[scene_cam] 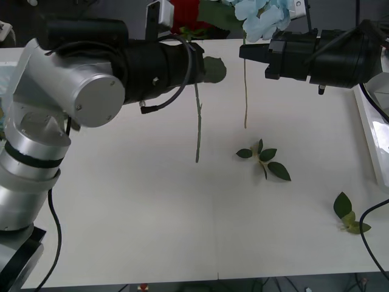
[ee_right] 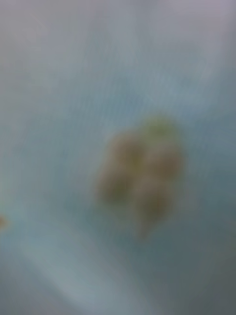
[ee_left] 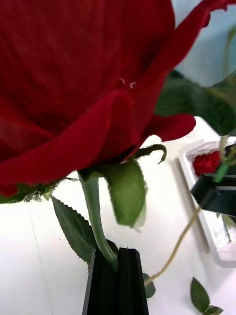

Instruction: Place the red flowers into the right box and the blue flowers into the left box. If a person shows an open palm, hand one flower to the person first, then continue sorting.

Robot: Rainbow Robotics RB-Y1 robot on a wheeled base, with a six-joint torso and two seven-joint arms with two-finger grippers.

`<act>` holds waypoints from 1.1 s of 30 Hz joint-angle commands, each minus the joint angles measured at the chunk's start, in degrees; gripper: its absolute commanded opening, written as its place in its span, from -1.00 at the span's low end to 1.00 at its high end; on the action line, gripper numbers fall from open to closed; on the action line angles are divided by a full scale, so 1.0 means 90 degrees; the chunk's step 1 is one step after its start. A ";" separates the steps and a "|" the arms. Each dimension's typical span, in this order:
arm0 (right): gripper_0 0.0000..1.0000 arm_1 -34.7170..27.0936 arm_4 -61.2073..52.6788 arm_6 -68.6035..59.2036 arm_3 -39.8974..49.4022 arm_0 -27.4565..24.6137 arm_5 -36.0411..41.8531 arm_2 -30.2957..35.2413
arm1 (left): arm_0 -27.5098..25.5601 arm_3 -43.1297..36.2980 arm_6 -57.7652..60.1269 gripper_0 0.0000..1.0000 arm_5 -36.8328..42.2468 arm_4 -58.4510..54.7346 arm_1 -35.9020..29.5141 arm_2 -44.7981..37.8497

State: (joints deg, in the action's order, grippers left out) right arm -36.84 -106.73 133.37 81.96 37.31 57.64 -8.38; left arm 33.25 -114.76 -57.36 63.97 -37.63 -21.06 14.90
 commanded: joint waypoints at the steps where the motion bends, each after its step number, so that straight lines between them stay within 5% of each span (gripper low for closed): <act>1: -1.00 -0.0174 0.0189 -0.0278 0.0102 -0.0102 -0.0037 0.0081 | -0.0589 -0.1028 -0.0268 -1.00 0.0275 -0.0047 0.0064 -0.0455; 6: -1.00 -0.0262 0.0775 -0.0415 -0.0562 -0.0142 0.0256 0.0081 | -0.0873 -0.1556 -0.0326 -1.00 -0.0038 0.0100 0.0445 -0.0464; 14: -1.00 -0.0321 0.1927 -0.1098 -0.1920 -0.0142 0.0490 0.0003 | -0.0960 -0.1312 -0.0717 -1.00 -0.1835 0.0822 0.0787 0.0366; 25: -1.00 -0.0321 0.3617 -0.2739 -0.2388 -0.0142 0.0393 -0.0446 | -0.0697 0.0622 -0.0697 -1.00 -0.5155 0.2102 0.1383 0.1577; 32: -1.00 -0.0360 0.3958 -0.2788 -0.2388 -0.0142 0.0051 -0.0847 | -0.0599 0.1374 -0.0697 -1.00 -0.6229 0.2072 0.1607 0.1674; 33: -0.84 -0.0369 0.3939 -0.2788 -0.2388 -0.0142 0.0061 -0.0847 | -0.0599 0.1394 -0.0668 -1.00 -0.6337 0.2043 0.1637 0.1684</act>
State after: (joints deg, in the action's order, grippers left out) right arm -37.34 -71.66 109.25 60.07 36.17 58.78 -15.02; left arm 25.32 -102.16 -61.78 9.98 -19.10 -8.49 28.96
